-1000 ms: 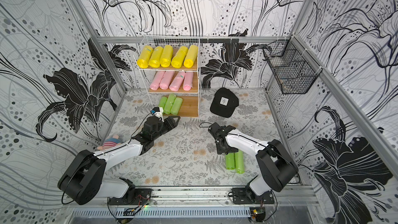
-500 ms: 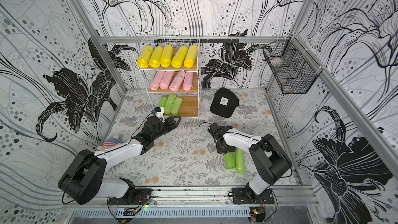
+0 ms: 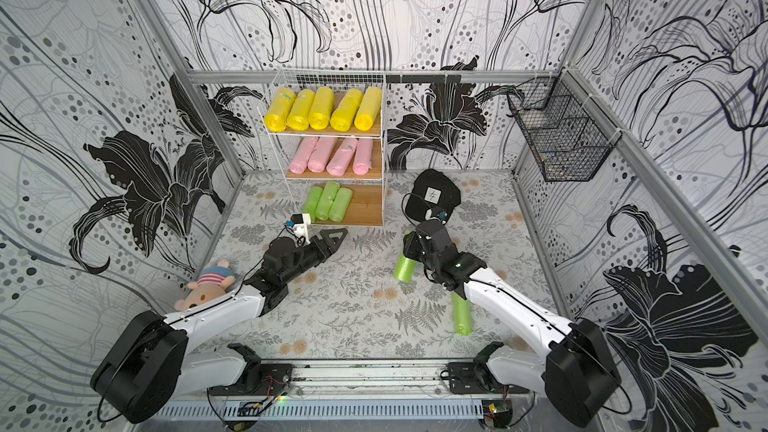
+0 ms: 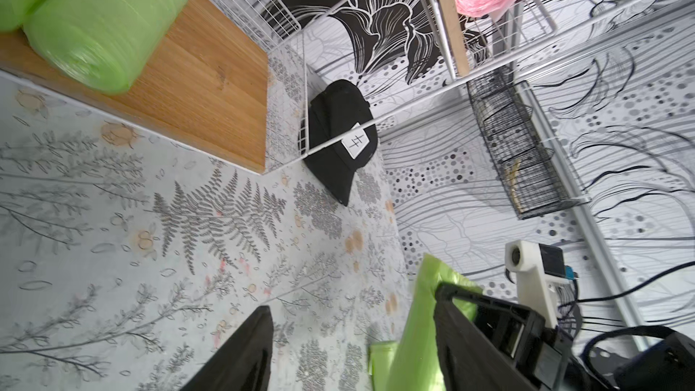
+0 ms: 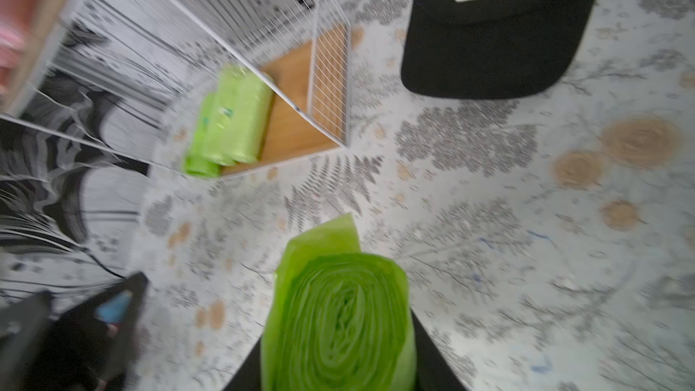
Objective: Sort the rolls of trash bags by color and place them on the shelf
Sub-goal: Pick up the roll of trash bags from the center of the board.
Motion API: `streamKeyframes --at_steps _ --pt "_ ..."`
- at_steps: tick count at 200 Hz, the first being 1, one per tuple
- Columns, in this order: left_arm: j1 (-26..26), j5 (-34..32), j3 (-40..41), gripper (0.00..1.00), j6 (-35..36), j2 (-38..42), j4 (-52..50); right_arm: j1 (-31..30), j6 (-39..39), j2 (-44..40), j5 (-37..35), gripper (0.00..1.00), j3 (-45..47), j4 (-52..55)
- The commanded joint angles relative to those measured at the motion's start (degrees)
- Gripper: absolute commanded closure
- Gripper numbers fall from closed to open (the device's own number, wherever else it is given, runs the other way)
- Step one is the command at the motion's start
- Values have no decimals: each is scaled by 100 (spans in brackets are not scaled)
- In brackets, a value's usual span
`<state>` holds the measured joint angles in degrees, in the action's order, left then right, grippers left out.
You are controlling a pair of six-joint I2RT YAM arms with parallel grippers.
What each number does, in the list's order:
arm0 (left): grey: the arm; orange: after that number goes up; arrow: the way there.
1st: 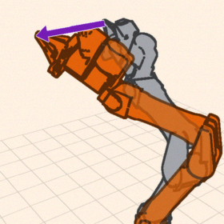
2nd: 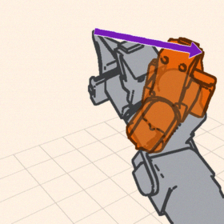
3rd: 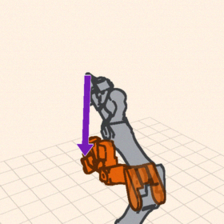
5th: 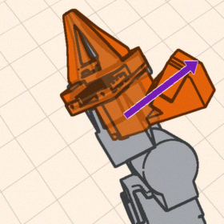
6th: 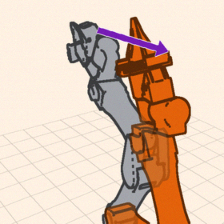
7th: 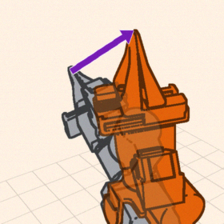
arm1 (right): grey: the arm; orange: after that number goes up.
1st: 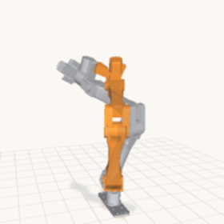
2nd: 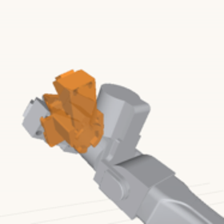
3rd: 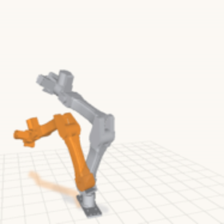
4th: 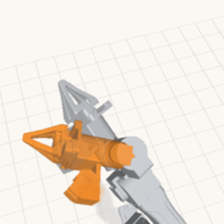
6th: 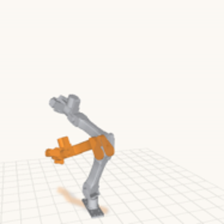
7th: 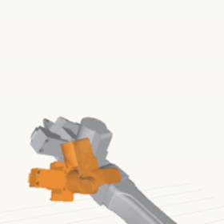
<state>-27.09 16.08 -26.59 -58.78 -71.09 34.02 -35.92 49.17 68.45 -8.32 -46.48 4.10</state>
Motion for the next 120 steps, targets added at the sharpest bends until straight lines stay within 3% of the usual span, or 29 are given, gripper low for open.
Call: streamKeyframes --at_steps 1,47,100,120 --pt "-94 381 64 25 -287 117 761 6 1023 147 -18 57 87 -1607" --pt "-359 637 -65 19 -351 -29 1174 6 2051 744 237 57 -51 -2775" --pt "-385 470 -361 14 -91 -449 1052 -12 2631 1126 614 58 -236 -3371" --pt "-416 617 -432 14 -309 -721 1535 -11 2796 1234 721 58 -256 -3514"
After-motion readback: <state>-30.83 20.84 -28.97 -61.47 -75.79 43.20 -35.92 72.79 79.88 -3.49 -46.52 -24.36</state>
